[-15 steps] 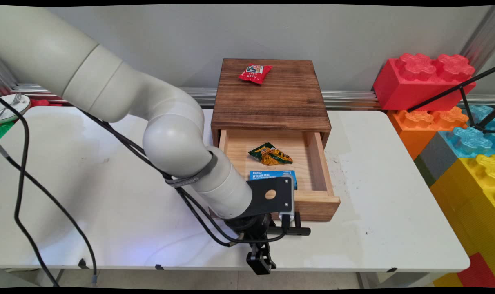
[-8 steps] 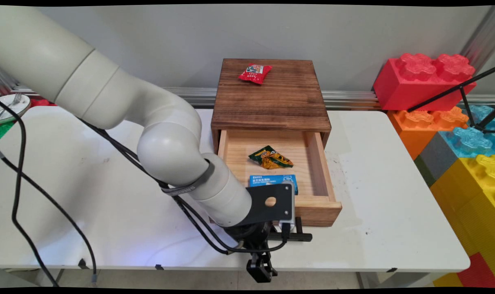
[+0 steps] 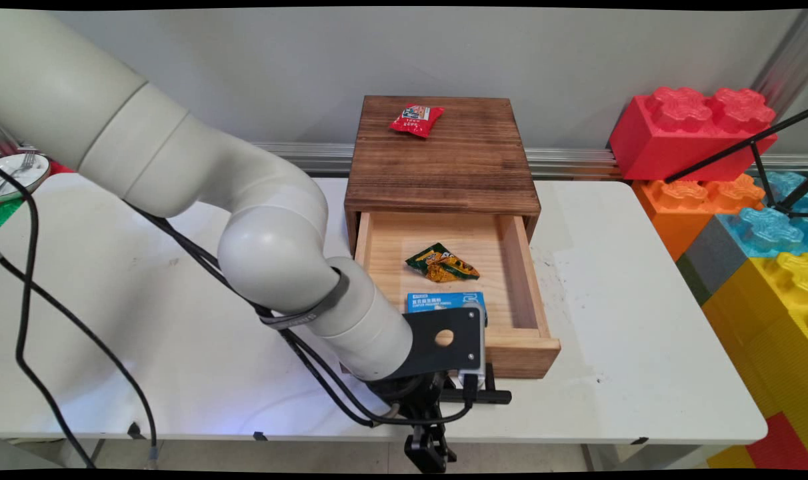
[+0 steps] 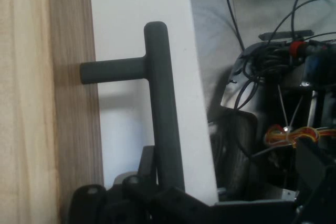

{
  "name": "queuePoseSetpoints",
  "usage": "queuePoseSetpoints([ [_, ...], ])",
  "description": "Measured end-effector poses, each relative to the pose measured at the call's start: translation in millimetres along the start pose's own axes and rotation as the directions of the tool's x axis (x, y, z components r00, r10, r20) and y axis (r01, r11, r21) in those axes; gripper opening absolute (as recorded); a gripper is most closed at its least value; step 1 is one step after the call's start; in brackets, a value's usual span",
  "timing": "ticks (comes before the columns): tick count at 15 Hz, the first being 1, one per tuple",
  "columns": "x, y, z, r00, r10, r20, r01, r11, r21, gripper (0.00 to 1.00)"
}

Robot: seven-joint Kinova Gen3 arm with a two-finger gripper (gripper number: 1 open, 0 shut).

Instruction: Open the drawer

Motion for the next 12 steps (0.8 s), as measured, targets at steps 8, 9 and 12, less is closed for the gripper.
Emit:
queuePoseSetpoints([
  [8,1.9,9.3,-4.5,1.000,-0.004,-0.004,0.004,1.000,-0.011,1.00],
  [9,1.9,9.8,-4.9,1.000,-0.005,-0.004,0.005,1.000,-0.012,1.00],
  [12,1.8,12.4,-7.0,1.000,-0.006,-0.005,0.006,1.000,-0.014,1.00],
])
